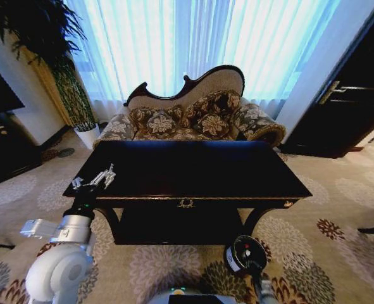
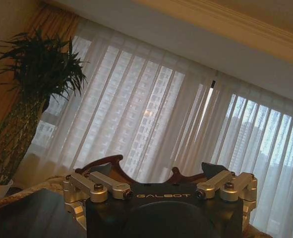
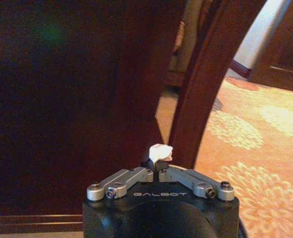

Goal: Move to the front of the table and place the trash on the table into the trash bin.

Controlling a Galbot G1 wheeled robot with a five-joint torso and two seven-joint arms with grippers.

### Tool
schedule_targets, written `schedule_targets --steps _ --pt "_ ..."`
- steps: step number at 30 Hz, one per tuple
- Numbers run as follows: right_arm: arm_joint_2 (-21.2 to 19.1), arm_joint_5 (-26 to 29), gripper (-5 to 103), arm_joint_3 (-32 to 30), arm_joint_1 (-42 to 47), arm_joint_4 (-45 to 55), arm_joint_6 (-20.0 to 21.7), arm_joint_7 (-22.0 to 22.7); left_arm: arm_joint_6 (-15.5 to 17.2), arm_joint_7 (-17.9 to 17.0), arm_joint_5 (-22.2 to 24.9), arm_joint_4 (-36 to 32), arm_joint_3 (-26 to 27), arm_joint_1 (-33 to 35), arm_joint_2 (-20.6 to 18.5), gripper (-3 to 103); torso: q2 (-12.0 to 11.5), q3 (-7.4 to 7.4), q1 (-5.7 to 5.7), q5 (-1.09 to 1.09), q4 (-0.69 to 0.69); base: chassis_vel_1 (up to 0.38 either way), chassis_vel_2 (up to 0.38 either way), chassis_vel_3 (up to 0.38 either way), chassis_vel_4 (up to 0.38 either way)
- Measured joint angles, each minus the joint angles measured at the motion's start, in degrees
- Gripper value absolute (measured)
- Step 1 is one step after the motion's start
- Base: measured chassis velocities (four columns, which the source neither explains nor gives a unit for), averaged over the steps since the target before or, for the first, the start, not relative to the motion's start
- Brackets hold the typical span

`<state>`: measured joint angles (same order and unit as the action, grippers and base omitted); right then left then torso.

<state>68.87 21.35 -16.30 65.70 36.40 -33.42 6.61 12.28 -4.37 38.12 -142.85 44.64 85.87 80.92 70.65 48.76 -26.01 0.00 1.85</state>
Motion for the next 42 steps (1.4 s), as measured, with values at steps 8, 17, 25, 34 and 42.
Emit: schedule_targets --steps 8,17,25,34,42 --pt "0.15 0.16 0 2.07 -4.23 -4.77 3.21 3.33 -0.20 -0.08 0.11 0.75 0.70 0.13 -0.76 100 0.00 0.00 0.00 -0.01 0.02 0.000 0.000 0.000 0.000" --pt "0.41 -0.28 0 1.64 -5.36 -6.93 5.16 4.71 -0.45 -0.15 0.33 1.78 0.35 -0.25 -0.84 100 0.00 0.00 0.00 -0.01 0.02 0.000 0.000 0.000 0.000" --pt "1.46 -0.04 10 0.46 -5.68 -6.21 7.21 8.23 -0.83 -0.25 2.35 1.78 1.13 -0.93 -3.23 100 0.00 0.00 0.00 0.00 0.01 0.000 0.000 0.000 0.000" --pt "2.22 -2.68 43 -1.77 -4.03 -5.25 6.40 8.43 -0.93 -0.30 2.90 1.08 0.79 -0.80 -3.26 100 0.00 -0.01 0.00 -0.02 0.01 0.000 0.000 0.000 0.000" --pt "2.67 -3.00 65 -2.51 -2.67 -3.80 5.00 7.94 -0.93 -0.30 2.82 -0.24 0.90 0.05 -3.42 100 0.00 -0.01 0.01 -0.01 0.02 0.000 0.000 0.000 0.000"
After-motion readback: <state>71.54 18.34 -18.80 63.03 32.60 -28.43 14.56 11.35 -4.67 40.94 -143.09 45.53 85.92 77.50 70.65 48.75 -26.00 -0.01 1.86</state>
